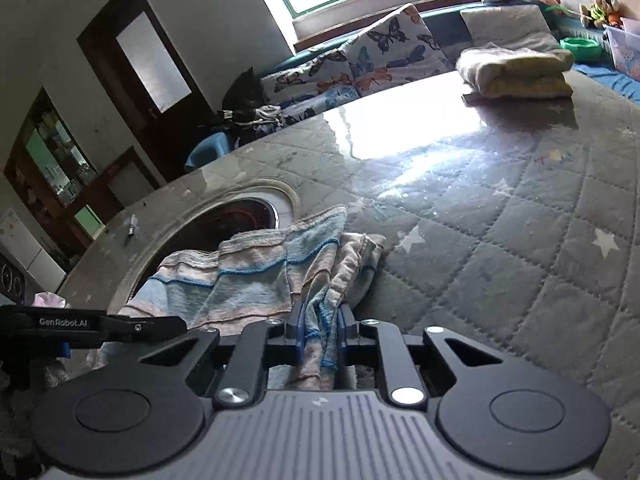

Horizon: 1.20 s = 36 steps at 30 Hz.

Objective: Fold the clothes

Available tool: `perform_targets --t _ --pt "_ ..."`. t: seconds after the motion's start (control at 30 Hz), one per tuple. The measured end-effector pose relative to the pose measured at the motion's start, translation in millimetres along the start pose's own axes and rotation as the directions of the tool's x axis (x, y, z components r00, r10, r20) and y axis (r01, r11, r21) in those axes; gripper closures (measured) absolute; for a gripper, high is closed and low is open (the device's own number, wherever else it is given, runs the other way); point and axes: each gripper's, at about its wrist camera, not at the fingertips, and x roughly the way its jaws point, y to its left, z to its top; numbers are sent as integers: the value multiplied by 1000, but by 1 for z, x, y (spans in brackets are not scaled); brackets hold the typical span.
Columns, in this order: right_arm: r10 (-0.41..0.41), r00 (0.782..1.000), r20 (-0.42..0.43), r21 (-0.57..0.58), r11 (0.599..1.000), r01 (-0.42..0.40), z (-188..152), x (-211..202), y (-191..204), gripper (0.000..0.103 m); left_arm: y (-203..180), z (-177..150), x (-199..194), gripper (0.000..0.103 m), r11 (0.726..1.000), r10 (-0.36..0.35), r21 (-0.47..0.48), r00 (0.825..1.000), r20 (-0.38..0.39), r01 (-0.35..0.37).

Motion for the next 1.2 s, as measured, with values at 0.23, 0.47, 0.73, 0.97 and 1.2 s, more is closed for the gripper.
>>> perform_targets --t 0.23,0.47,0.73,0.97,1.2 --pt "-11 997 77 -26 1000 13 9 -29 -4 91 -32 8 0 86 997 -10 74 1000 20 8" --pt "-57 987 151 -36 997 64 29 -57 -18 91 -73 17 12 86 987 -24 159 999 29 19" --pt "-103 977 186 -15 994 108 49 -70 -41 91 -101 25 32 86 975 -7 220 1000 18 3" --pt "-125 976 179 2 992 127 56 -62 -57 91 -119 33 53 86 965 19 263 1000 2 -19" --pt "-141 979 148 17 990 140 60 -49 -73 91 -131 39 72 86 956 48 291 999 -18 -41"
